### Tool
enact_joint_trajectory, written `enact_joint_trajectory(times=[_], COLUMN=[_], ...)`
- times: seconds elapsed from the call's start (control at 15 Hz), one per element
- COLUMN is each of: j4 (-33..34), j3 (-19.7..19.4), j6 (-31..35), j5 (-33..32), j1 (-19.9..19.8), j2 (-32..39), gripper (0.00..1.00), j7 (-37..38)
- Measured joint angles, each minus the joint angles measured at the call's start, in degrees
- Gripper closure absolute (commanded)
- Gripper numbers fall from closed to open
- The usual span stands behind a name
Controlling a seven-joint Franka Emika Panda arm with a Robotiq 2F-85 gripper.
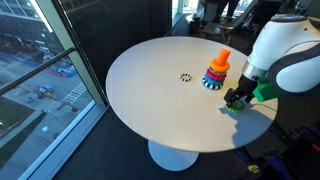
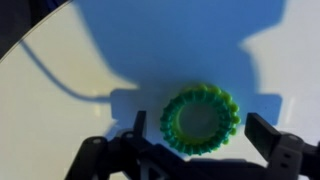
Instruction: Put the green ring on the orange stand
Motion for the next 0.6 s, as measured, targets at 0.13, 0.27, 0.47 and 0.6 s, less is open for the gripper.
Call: enact_joint_trajectory(times=[0.13,0.27,0.47,0.6], j4=[0.20,0.44,0.76,1.12], j3=[-0.26,-0.55,-0.88,-0.97], j6=[0.00,0.00,0.02,0.03], j5=[-0.01,-0.02,-0.02,-0.02], j1=[0.25,0.52,0.88,1.10], j2=[0.24,0.43,0.69,0.58], gripper=[0.00,0.26,0.51,0.55], j7=[0.03,0.12,0.27,0.68])
